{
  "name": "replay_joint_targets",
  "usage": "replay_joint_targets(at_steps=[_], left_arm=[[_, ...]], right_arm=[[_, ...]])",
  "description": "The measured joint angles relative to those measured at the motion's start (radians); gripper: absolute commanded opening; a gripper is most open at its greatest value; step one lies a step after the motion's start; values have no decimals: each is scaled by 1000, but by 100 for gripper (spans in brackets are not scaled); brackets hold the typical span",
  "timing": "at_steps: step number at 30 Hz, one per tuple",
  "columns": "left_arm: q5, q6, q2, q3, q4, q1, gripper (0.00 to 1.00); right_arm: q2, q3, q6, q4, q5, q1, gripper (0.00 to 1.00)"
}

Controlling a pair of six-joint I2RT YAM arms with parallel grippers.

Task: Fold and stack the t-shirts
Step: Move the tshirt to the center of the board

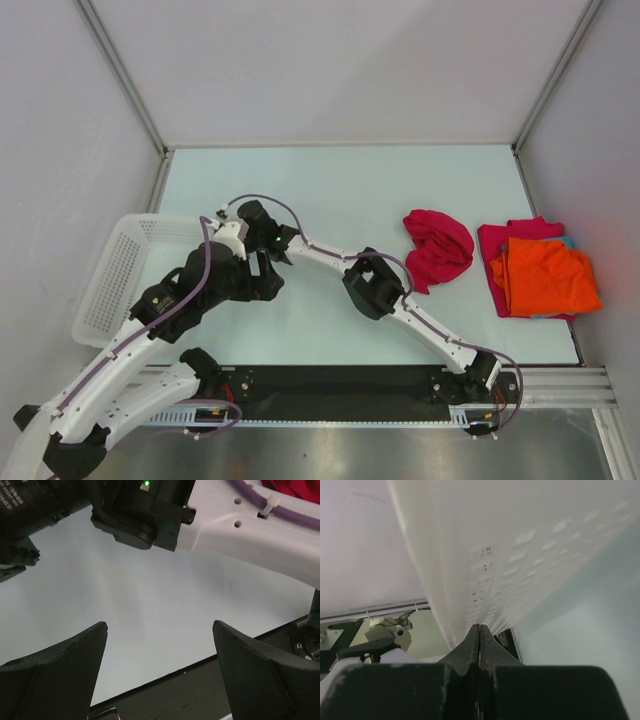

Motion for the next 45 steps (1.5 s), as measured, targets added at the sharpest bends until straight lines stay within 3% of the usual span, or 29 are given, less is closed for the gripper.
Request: replay_joint_targets(at_steps=[21, 26, 31, 36, 40, 45], left_arm=[[-25, 0, -56, 3, -54, 0, 92], [-26, 0, -55, 3, -55, 0, 92], [-26, 0, -50, 3, -54, 0, 93], [-24, -4, 13, 11, -61, 8, 92], [-18, -17, 127, 30, -71, 69, 89], [-98, -9, 378, 108, -166, 125, 87]], right_arm=[[72, 64, 150, 180, -109, -1, 0], [76, 41, 109, 163, -109, -4, 0], [-43, -193, -12, 83, -31, -53, 0], [-188, -373, -165, -75, 100, -224, 0], [-351, -528, -235, -133, 205, -386, 0], [-585, -719, -304, -155, 311, -552, 0]])
